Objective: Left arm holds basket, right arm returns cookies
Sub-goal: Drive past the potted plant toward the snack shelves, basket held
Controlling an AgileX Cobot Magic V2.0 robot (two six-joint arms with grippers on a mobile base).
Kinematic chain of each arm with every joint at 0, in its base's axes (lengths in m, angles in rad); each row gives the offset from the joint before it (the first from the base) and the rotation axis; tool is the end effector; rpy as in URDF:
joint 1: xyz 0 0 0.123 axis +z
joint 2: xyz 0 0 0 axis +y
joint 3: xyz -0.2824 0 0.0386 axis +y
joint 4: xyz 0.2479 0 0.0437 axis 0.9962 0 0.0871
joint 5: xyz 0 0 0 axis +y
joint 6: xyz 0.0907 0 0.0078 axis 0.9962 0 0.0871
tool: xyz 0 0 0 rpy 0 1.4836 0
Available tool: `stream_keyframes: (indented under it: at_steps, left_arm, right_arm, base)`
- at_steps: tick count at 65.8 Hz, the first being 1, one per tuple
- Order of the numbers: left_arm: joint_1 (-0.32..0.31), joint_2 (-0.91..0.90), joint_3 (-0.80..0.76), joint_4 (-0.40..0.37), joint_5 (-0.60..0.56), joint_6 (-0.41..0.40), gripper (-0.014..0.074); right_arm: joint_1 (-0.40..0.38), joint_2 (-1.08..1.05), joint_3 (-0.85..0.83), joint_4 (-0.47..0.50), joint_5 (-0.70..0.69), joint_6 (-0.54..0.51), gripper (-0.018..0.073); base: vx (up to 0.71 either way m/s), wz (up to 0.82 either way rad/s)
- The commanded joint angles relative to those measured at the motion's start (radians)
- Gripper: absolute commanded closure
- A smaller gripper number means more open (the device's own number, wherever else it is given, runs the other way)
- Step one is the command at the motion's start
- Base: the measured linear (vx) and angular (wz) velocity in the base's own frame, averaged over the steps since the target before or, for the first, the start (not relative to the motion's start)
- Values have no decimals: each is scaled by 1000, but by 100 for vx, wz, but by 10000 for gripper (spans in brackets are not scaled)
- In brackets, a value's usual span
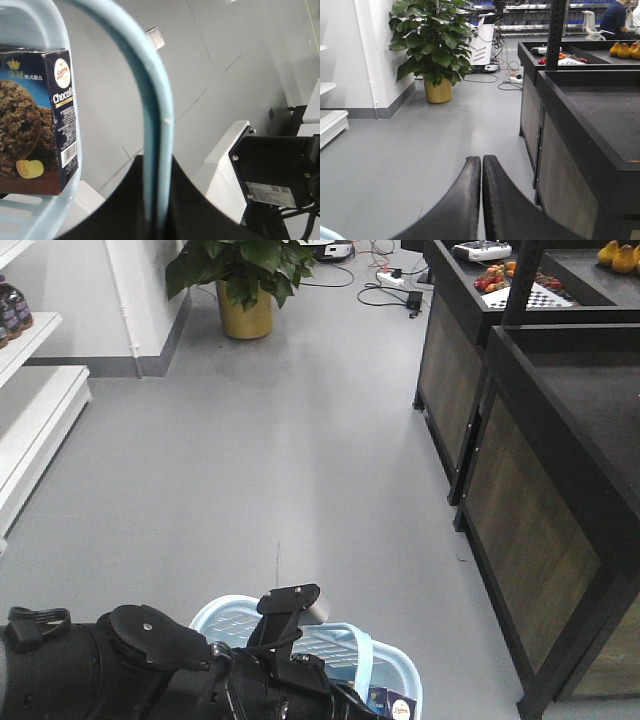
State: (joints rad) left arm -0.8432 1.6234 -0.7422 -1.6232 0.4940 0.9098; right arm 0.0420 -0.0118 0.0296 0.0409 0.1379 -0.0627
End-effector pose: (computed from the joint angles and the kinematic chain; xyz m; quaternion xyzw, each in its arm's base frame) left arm 0.1690 -0.2547 0.1840 0.1502 0.8847 -0.4271 0.1113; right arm 0.0565 0.0029 0.1912 -0.0254 0.7304 0.0088 0.6825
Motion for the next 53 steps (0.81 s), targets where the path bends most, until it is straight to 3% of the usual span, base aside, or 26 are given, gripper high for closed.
stream_keyframes:
  at_steps: [1,53]
  left_arm:
    - [-6,-45,-26,-33,36,4,603]
    - [-6,-45,-26,-33,35,4,603]
  right_arm:
    - [1,-9,-2,1,-72,3,568]
    - [1,-9,-2,1,-72,3,568]
  base:
    - [17,-18]
    - [26,3]
